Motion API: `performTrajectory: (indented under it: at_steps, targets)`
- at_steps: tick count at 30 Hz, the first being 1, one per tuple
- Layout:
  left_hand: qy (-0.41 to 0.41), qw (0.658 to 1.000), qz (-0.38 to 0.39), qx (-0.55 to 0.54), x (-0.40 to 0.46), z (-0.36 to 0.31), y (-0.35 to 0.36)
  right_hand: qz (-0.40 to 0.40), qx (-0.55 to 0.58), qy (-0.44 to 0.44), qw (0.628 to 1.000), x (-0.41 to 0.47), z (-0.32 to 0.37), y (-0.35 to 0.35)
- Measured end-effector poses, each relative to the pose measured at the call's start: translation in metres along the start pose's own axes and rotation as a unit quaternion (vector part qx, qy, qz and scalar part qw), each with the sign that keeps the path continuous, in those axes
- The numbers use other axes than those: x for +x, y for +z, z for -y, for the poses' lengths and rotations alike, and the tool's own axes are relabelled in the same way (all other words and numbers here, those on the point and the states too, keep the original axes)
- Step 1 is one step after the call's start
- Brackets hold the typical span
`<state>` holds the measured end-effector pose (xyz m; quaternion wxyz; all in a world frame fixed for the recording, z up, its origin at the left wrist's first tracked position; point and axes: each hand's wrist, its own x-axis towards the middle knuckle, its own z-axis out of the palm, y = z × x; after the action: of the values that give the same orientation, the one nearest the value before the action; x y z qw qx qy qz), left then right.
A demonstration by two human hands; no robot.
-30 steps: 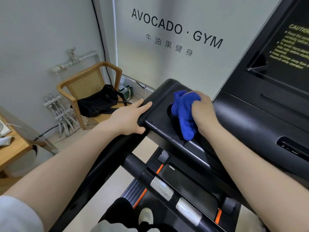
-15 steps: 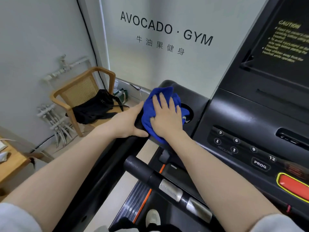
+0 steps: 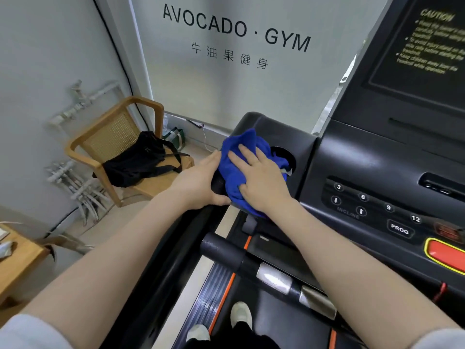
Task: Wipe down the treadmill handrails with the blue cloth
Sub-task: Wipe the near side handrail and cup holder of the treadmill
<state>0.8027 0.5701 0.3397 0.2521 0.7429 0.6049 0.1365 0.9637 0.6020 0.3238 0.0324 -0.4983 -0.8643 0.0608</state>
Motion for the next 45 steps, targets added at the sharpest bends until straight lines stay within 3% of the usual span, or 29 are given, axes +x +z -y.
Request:
performTrajectory:
  at_steps: [4, 7, 14, 24, 27, 34, 42, 45]
  targets:
    - [-0.035, 0.998, 0.018, 0.043, 0.002, -0.004, 0.0, 0.005, -0.064, 0.028, 0.998, 0.039, -0.022, -0.013]
    - [-0.054, 0.997, 0.025, 0.039, 0.0, -0.006, -0.001, -0.034, -0.123, 0.049, 0.991, 0.055, -0.038, -0.019]
    - [-0.057, 0.998, 0.01, 0.031, -0.004, -0.013, -0.002, -0.066, -0.212, 0.145, 0.964, 0.027, -0.083, -0.034]
    - [-0.039, 0.998, 0.001, 0.045, -0.004, -0.005, 0.0, -0.113, -0.114, 0.115, 0.98, -0.057, -0.017, -0.022]
    - [-0.023, 0.999, -0.006, 0.046, -0.005, -0.004, 0.001, -0.128, -0.098, 0.093, 0.983, -0.063, -0.025, -0.017]
    - [-0.006, 0.999, -0.004, 0.033, -0.001, 0.004, 0.004, -0.063, -0.076, 0.193, 0.976, -0.032, -0.025, -0.028]
    - [-0.011, 1.0, 0.004, 0.024, 0.001, 0.008, 0.007, -0.085, -0.179, 0.094, 0.976, -0.082, -0.004, 0.007]
    - [-0.029, 0.997, 0.036, -0.056, -0.004, 0.008, -0.002, -0.104, -0.187, 0.054, 0.975, -0.079, -0.006, 0.008]
